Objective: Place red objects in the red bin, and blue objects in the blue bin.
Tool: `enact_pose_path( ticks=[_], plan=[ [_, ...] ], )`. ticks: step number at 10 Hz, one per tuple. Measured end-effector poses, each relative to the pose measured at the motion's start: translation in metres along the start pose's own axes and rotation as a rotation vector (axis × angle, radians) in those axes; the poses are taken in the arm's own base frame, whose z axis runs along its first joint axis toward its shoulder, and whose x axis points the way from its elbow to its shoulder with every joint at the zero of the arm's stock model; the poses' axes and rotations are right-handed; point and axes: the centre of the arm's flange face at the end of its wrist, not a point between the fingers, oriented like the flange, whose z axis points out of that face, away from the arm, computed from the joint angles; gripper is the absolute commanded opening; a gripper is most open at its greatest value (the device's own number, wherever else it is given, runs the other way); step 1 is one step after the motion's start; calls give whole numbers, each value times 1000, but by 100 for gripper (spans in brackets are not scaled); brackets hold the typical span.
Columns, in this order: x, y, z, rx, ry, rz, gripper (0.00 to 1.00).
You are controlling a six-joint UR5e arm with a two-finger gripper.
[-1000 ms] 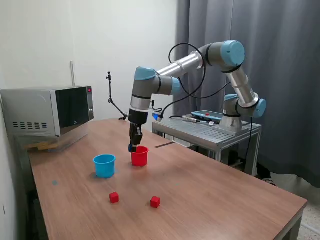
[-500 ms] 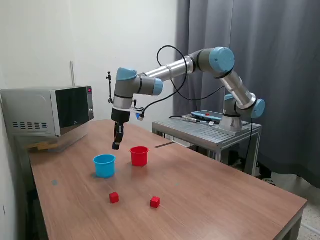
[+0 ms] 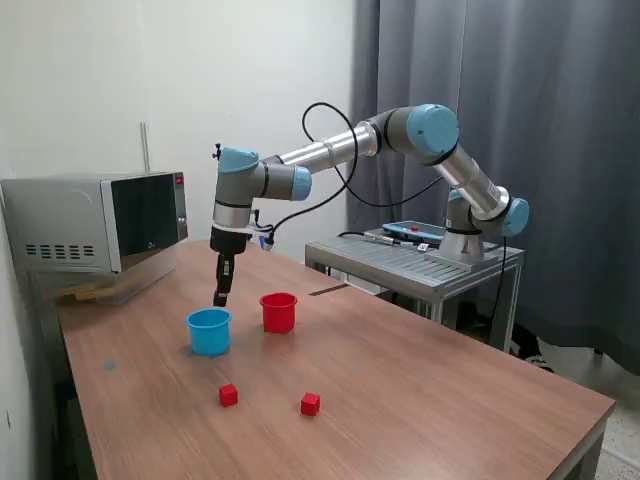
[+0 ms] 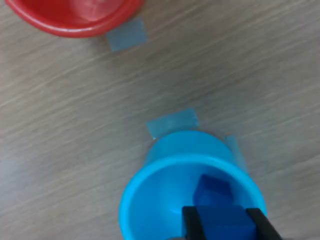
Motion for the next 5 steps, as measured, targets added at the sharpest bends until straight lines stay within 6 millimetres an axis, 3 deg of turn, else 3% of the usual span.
enact_pose_path(
  ticks=[5],
  plan=[
    [-11, 10, 16, 6, -1, 1, 0]
  ],
)
